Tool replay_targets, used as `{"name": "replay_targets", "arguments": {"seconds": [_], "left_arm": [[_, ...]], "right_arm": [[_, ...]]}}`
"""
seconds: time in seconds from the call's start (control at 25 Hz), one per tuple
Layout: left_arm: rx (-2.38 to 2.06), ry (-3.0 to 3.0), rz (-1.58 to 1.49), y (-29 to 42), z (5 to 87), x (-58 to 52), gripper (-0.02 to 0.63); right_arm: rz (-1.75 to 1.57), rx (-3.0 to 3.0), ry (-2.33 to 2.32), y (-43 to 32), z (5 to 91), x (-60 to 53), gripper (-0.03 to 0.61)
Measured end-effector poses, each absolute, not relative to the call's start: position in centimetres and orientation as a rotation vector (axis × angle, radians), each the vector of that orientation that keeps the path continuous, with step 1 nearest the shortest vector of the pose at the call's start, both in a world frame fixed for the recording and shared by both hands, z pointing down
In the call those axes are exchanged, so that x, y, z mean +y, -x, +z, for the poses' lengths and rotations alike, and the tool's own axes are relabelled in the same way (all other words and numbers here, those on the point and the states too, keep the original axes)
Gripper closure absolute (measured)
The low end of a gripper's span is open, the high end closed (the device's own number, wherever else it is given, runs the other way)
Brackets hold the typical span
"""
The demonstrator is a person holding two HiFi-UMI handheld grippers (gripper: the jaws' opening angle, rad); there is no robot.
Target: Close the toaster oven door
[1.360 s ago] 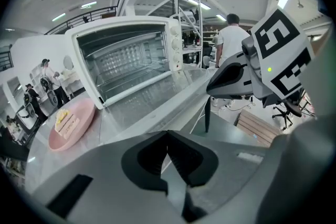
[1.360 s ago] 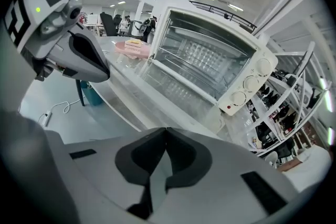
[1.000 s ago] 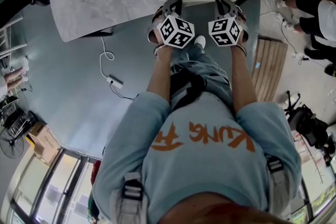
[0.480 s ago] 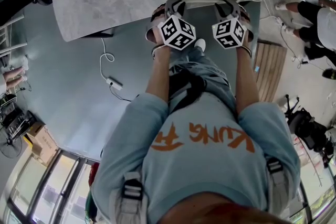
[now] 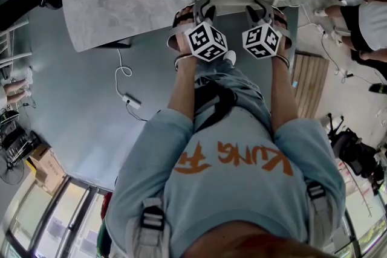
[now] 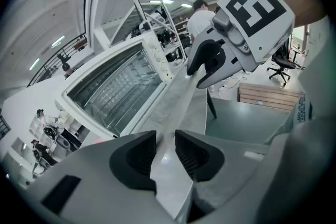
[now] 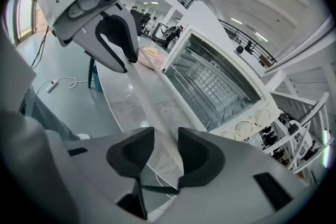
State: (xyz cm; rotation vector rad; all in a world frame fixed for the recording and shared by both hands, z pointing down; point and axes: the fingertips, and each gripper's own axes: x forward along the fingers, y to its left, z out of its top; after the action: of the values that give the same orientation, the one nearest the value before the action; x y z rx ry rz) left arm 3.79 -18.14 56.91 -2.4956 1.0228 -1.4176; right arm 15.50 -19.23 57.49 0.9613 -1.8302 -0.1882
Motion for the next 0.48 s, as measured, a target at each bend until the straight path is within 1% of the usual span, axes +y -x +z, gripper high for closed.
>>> {"name": "replay_targets", "arguments": {"seconds": [0.48], "left_arm": [[0.966,2.415,-1.388,-4.1,54.6,-19.7,0.503]], "right_arm": [[-0.294,-1.817,-0.987,-15.2,54.7,-20.8,0.449]]}}
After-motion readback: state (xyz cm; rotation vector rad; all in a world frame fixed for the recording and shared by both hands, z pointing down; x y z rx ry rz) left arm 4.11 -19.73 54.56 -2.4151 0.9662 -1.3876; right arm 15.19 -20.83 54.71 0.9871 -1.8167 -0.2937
